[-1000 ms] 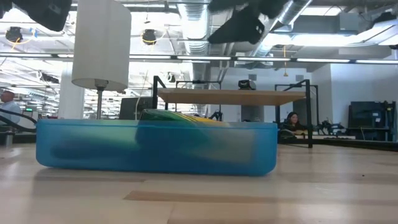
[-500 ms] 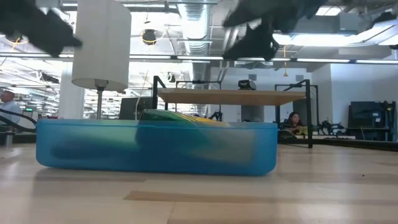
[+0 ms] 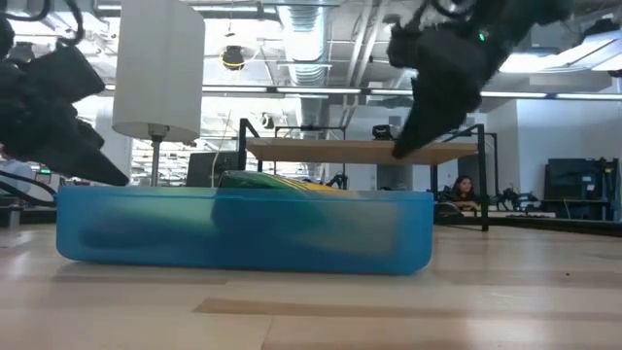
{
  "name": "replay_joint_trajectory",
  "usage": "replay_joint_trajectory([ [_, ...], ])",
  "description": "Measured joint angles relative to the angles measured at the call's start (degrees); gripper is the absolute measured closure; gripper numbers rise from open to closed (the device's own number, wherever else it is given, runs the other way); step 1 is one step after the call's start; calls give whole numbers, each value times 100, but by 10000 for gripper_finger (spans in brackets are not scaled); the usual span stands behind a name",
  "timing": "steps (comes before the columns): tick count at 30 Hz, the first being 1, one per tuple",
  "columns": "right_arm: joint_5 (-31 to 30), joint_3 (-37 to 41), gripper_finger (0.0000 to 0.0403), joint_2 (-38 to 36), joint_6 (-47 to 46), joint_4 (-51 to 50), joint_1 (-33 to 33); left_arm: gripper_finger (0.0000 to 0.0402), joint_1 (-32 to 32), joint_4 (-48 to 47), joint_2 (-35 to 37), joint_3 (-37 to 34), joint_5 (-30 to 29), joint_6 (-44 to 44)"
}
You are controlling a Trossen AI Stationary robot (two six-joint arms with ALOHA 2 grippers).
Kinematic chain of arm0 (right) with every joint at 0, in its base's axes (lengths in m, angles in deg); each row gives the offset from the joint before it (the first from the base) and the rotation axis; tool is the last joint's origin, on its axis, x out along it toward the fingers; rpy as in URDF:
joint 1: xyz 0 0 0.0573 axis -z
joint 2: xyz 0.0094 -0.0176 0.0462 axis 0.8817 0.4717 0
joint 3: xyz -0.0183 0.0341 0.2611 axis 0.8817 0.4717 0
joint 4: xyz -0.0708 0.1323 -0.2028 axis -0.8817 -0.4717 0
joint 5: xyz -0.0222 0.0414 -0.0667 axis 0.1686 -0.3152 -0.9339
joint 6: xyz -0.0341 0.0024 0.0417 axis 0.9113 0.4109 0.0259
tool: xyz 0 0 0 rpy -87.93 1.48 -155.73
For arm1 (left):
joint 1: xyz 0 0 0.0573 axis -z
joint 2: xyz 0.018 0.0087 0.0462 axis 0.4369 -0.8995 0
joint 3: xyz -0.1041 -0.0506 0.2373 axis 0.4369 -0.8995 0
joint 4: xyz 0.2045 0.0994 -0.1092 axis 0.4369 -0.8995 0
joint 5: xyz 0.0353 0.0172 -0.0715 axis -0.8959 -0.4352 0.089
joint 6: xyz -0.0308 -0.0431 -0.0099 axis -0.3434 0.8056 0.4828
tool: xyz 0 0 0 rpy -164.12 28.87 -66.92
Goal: Pack school essentials
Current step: Close the supply box
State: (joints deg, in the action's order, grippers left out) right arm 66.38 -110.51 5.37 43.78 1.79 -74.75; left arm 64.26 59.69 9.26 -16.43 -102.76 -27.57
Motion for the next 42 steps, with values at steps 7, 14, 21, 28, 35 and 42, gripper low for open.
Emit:
replay_joint_trajectory([
  [7,-298,1063,385,-41,-519,778,237,274,-470,67,0,-7,266,-202],
  [14,377,2052,394,-50,-656,2702,607,274,-1150,72,0,-7,447,-521],
  [21,396,2124,398,201,-820,2799,827,274,-1880,320,0,-7,1109,-993],
  [28,490,2115,399,896,-845,3647,976,274,-2273,345,-2,-7,1316,-1101],
  [35,627,2100,398,1143,-912,3894,1119,327,-2652,359,-2,-7,1582,-1140],
  [42,822,2104,398,1154,-971,3909,1274,396,-3033,644,-325,-5,2011,-1109],
])
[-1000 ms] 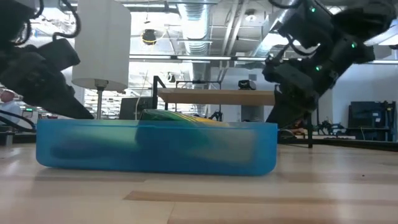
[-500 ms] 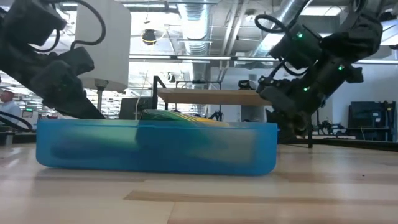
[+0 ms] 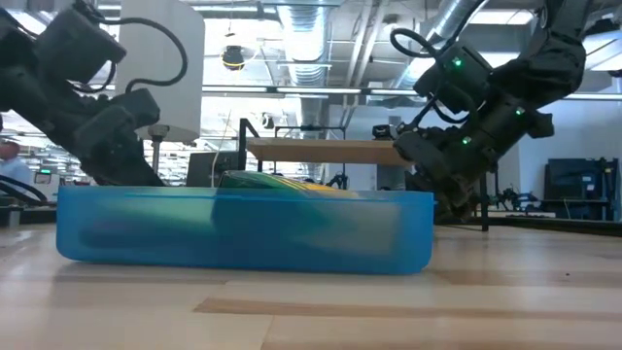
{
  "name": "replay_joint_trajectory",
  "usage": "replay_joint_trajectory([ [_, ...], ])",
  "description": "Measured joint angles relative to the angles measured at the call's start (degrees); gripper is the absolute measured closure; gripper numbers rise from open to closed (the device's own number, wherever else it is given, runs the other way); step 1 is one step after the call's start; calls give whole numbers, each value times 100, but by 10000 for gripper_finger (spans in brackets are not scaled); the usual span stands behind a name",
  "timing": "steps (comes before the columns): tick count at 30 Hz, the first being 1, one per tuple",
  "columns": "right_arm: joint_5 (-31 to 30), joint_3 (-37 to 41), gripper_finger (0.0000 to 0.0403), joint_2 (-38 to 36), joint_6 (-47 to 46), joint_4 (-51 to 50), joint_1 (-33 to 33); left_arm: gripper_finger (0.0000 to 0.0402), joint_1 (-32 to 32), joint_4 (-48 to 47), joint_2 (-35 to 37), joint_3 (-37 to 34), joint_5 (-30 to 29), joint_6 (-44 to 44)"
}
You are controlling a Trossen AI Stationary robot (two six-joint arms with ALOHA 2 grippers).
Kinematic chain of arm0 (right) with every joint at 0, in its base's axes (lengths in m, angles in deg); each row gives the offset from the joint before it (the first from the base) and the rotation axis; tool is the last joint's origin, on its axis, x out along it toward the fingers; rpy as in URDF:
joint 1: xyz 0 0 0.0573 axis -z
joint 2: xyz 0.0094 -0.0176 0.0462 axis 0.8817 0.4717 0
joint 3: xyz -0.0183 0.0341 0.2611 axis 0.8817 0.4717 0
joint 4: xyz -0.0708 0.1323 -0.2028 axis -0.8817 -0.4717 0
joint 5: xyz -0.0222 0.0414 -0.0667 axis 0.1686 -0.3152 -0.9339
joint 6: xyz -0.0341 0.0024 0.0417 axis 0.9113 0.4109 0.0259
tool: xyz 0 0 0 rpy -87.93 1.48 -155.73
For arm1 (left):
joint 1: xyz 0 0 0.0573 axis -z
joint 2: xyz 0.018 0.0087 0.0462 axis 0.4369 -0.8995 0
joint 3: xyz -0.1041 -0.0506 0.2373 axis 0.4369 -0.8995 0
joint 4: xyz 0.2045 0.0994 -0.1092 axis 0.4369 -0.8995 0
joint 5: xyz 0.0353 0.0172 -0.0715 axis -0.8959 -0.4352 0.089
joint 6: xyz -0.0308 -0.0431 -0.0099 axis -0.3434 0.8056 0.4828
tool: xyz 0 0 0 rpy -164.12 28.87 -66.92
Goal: Pack school essentials
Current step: Close the supply box
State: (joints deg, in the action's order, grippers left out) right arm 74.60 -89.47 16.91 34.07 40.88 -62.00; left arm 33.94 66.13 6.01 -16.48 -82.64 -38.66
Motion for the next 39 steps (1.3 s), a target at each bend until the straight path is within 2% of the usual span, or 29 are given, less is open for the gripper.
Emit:
replay_joint_trajectory([
  [12,136,6,396,11,-50,5,108,398,-487,1919,-2074,0,315,-75],
  [18,242,19,396,22,-28,365,122,398,-623,2935,-2813,2,449,-151],
  [26,437,26,395,34,2,676,237,397,-626,3404,-2975,2,693,-427],
  [39,459,26,398,-52,5,890,298,397,-627,3432,-2973,33,771,-545],
])
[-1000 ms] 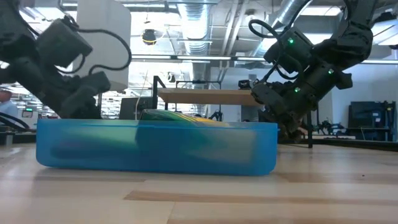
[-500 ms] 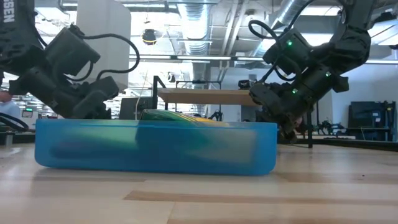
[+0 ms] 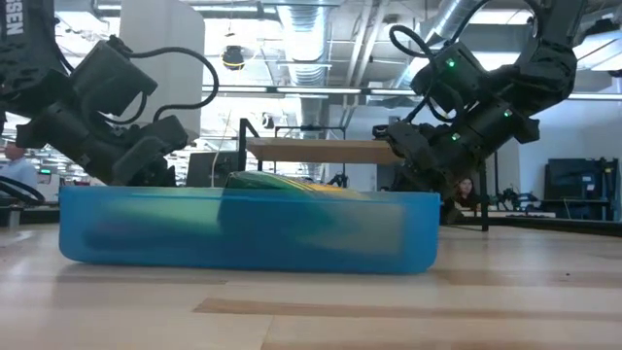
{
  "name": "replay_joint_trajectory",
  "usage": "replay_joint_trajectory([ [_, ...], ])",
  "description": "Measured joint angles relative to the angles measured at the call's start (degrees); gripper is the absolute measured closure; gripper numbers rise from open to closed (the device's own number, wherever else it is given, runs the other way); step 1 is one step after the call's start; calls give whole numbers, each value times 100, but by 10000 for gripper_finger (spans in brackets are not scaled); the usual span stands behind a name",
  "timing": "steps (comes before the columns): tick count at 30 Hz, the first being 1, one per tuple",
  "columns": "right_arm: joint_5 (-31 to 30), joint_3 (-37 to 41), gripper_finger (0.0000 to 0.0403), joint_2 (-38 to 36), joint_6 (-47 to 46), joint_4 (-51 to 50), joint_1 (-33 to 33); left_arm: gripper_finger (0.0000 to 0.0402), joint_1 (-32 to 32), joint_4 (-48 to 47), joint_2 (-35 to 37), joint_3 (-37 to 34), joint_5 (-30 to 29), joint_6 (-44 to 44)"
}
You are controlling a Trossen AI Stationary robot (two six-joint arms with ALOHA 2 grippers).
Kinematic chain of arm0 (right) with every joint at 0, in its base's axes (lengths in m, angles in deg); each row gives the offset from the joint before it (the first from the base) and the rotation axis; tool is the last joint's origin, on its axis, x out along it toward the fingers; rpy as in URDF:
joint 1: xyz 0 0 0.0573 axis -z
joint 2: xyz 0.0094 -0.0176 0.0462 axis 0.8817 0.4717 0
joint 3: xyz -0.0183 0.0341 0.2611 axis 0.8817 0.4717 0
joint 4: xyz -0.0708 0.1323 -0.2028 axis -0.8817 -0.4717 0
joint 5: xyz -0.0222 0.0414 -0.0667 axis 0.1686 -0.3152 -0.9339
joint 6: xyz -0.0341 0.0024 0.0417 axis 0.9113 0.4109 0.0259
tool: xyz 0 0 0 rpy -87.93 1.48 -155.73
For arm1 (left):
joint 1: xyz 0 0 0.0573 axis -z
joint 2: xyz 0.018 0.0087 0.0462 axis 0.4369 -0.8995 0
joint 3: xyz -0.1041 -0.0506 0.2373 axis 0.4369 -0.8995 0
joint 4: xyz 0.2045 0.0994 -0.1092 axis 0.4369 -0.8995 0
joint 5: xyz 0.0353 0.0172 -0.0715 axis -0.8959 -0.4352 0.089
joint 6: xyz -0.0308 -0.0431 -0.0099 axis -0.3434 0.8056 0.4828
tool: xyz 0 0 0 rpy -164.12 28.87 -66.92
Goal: Pack school essentials
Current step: Close the supply box
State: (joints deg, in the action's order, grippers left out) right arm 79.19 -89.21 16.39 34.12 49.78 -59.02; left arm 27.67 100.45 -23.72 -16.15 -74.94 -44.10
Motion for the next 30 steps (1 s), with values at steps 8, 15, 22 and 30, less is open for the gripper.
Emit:
replay_joint_trajectory([
  [8,5,-17,398,-15,4,233,34,397,7,60,11,11,0,-4],
  [15,119,-17,398,-15,10,447,73,397,4,373,22,11,13,-183],
  [22,575,-17,398,-15,17,1189,70,397,4,432,499,9,340,-305],
  [30,1199,-17,396,-17,-308,2316,-103,397,125,332,1626,7,1044,-411],
])
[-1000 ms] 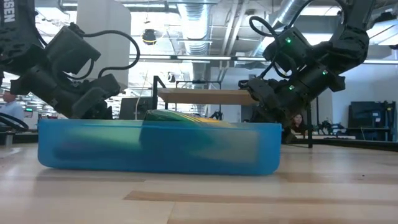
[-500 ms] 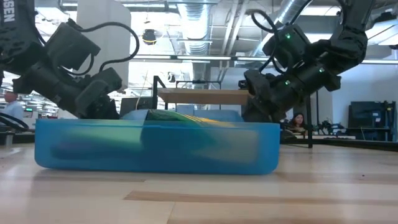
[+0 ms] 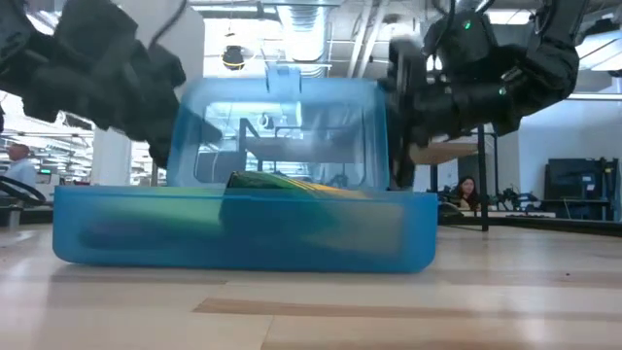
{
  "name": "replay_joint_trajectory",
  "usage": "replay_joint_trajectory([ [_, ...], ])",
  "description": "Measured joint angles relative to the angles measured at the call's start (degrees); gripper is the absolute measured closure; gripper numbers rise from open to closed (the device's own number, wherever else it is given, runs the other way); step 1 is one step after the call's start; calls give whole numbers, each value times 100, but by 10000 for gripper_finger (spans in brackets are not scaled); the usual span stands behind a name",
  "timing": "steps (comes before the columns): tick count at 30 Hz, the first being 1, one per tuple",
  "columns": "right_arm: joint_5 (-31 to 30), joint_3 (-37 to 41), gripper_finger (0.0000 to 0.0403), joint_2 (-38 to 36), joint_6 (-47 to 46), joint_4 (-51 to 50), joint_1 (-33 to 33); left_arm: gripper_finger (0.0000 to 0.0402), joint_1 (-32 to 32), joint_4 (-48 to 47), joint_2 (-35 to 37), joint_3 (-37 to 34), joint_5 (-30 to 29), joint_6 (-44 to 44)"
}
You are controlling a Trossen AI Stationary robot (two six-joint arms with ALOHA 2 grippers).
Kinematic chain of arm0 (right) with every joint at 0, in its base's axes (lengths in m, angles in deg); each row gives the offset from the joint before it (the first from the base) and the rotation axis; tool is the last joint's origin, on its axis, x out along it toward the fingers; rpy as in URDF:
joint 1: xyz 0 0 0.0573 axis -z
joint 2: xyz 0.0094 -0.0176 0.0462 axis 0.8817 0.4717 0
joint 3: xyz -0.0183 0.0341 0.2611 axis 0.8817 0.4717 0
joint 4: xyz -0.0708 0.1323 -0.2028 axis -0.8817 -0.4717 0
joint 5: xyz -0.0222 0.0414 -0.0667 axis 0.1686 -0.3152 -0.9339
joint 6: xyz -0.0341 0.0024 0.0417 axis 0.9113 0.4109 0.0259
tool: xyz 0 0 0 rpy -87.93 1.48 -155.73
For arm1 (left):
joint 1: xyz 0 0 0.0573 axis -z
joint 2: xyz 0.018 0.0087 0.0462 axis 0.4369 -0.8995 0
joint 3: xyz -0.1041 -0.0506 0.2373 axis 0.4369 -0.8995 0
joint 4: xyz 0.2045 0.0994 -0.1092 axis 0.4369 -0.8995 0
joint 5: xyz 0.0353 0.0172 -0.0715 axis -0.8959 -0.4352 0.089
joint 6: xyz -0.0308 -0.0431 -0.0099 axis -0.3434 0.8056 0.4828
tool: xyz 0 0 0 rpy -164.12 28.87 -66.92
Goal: Pack school essentials
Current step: Close the supply box
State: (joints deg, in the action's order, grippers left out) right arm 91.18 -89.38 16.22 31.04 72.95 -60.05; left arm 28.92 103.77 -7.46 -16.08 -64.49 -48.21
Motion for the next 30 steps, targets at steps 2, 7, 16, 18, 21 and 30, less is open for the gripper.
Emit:
replay_joint_trajectory([
  [2,126,-49,396,-3,-115,293,-147,397,145,-85,235,0,173,0],
  [7,157,-340,396,-3,-140,261,-688,397,791,-89,515,0,112,-1],
  [16,-905,-1011,396,-5,502,-1120,-1750,397,2225,-124,215,65,-1151,52],
  [18,-1266,-1099,395,-5,562,-1485,-1923,397,2448,-121,20,182,-1369,52],
  [21,-1693,-1167,395,-5,569,-1679,-2135,397,2647,-117,-434,447,-1498,55],
  [30,-2073,-1190,395,497,412,-1544,-2602,397,2738,-126,-1895,1435,-1040,9],
])
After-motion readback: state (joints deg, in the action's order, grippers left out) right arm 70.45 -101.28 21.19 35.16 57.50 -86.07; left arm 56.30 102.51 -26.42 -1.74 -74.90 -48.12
